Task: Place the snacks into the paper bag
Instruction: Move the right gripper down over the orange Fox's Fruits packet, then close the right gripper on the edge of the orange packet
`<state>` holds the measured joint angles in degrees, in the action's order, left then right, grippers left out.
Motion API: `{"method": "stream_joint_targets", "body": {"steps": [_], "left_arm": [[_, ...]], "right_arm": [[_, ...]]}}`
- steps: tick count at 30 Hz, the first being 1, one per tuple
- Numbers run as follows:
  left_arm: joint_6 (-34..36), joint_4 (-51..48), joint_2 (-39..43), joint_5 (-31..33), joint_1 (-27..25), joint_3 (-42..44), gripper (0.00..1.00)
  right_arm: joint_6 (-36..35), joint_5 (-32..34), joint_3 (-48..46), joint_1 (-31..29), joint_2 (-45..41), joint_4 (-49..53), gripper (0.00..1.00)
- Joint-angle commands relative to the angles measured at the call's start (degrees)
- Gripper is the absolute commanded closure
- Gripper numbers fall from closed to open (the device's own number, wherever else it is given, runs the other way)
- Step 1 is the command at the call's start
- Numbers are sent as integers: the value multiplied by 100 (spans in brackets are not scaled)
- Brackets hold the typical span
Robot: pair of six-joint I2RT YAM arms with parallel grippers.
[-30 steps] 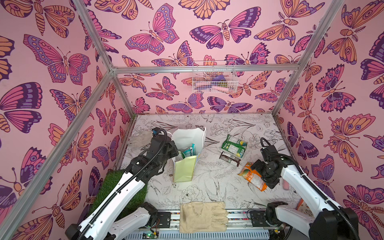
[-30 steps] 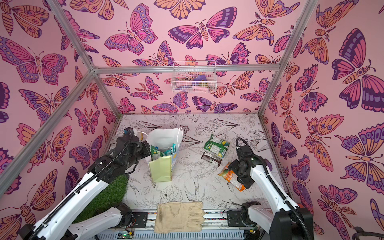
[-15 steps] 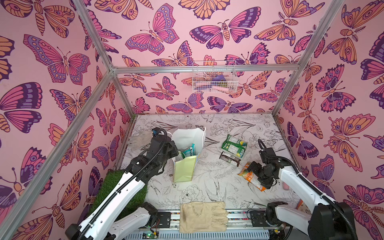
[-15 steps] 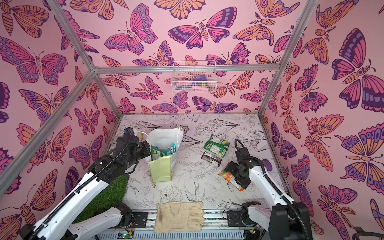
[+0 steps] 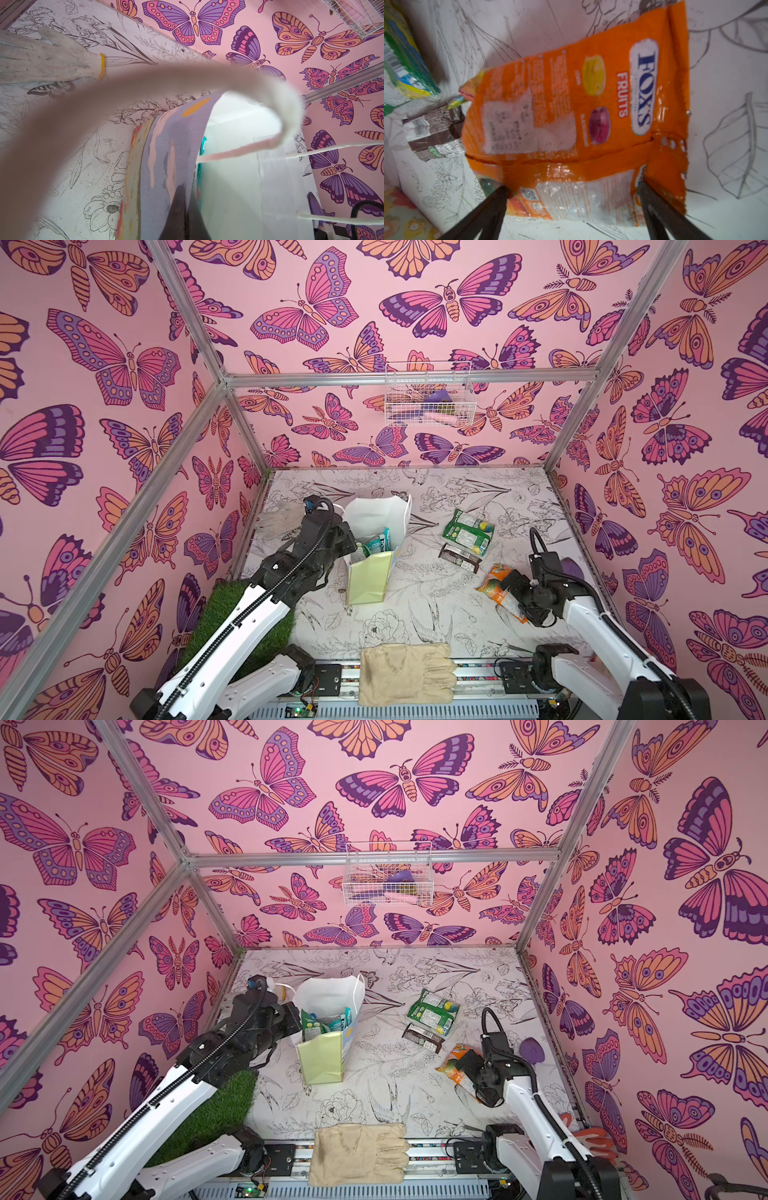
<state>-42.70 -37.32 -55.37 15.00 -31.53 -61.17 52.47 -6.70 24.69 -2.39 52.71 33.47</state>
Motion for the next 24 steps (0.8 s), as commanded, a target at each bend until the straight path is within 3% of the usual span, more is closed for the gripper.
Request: {"method": "stream_joint_targets", "body": {"steps": [1, 7, 17, 24], "left_arm": [[-20, 108, 115, 71, 6, 96, 100], [-28, 102, 78, 38, 2, 87, 100], [-37, 107, 62, 38, 5, 81, 100], [-37, 104, 30, 20, -1, 48, 100]], "right_arm": [[56, 233, -32, 71, -248, -387, 1], [31, 285, -34, 248, -225, -29, 1], [351, 1071, -43, 262, -743, 673, 1], [239, 711, -67, 257, -241, 152, 1]]}}
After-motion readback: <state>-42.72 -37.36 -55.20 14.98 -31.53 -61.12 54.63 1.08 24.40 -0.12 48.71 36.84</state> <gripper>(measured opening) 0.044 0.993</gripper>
